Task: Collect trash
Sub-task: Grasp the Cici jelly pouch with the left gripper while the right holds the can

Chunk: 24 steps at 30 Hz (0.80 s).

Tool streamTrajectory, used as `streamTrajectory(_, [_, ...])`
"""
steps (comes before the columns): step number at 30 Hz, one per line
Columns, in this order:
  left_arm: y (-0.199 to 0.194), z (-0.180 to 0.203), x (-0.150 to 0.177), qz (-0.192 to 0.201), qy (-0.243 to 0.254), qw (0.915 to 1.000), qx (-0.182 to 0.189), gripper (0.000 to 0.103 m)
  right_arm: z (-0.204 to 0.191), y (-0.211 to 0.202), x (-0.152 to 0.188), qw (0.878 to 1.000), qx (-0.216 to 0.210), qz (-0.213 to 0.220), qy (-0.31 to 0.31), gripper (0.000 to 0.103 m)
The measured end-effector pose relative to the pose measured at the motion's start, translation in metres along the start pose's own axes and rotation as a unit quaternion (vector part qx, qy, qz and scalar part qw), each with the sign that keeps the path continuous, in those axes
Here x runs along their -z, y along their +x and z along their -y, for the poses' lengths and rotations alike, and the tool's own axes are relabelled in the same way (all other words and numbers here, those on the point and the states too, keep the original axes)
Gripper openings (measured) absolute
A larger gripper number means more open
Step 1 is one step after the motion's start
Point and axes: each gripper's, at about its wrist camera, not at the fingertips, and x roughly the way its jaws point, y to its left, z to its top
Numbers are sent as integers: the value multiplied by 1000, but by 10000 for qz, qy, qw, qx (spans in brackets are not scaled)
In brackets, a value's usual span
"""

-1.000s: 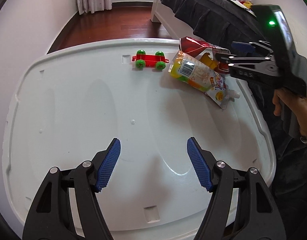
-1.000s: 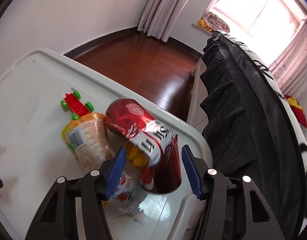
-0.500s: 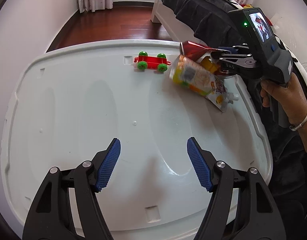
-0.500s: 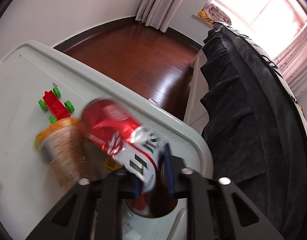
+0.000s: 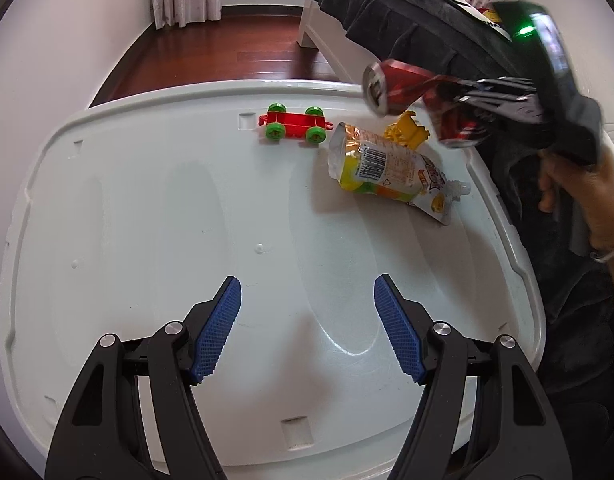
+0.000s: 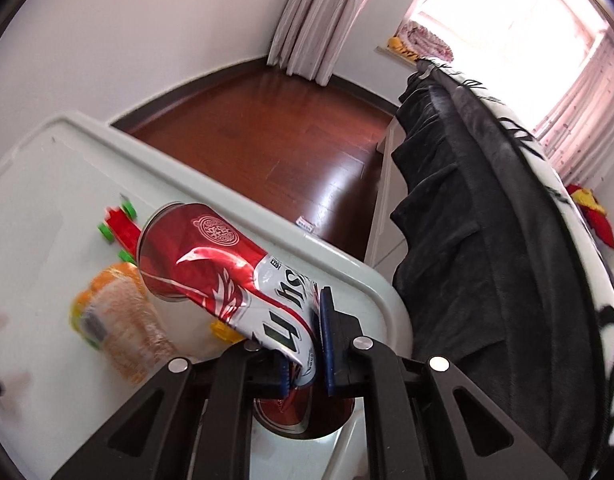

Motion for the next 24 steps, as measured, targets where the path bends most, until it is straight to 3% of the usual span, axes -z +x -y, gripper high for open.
streamTrajectory(8, [8, 2, -5, -12, -125, 9999, -37, 68, 1, -110, 39, 9972, -404, 605, 148, 11])
streamTrajectory(12, [2, 8, -18, 163, 472, 9987, -117, 68, -5, -157, 78, 9951, -681, 685, 228, 11])
streamTrajectory(14, [-3, 12, -23, 277, 809, 9963, 75, 68, -10, -172, 99, 9940, -838, 649, 273, 11])
streamTrajectory(17, [-6, 26, -29, 302, 1650, 9853, 337, 68, -19, -191, 126, 9918, -1069, 602, 367, 11])
streamTrajectory(19, [-1, 39, -35, 174, 2354, 9709, 404, 68, -26, -200, 144, 9896, -1258, 526, 467, 11])
streamTrajectory(24, [19, 58, -57, -160, 3170, 9471, 475, 68, -53, -212, 178, 9839, -1666, 300, 574, 11])
